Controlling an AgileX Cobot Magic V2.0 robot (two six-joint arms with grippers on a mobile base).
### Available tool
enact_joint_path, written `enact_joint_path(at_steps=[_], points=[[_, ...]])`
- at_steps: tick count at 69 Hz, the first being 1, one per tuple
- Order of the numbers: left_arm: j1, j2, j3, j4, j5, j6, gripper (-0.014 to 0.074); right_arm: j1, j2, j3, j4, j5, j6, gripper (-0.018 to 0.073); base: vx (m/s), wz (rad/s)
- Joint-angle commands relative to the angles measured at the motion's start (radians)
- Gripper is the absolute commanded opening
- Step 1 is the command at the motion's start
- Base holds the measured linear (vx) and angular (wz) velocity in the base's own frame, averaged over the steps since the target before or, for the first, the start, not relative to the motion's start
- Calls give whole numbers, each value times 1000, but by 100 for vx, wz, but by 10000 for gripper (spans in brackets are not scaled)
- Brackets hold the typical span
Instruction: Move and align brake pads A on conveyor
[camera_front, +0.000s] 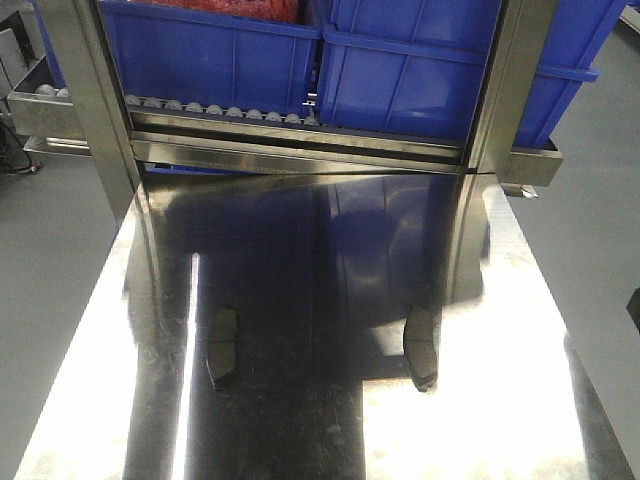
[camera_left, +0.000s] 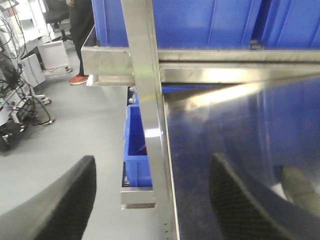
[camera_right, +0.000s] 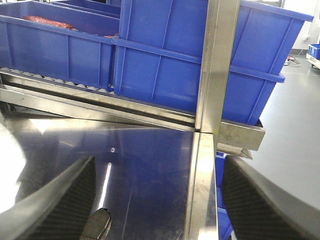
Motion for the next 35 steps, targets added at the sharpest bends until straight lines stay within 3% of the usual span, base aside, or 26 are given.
enact_joint_path(at_steps=[1,11,23,35], points=[[-1,36,-73,-7,-73,-69,471,-4,15,-28,-4,-77,-3,505,0,0],[-1,206,-238,-16,95,-104,471,-4,15,-28,-4,-77,-3,505,0,0],[-1,453,-431,-107,323,-104,471,-4,15,-28,-4,-79,-3,505,0,0],[-2,685,-509,-133,426,-99,471,-4,15,-28,-4,-79,-3,505,0,0]])
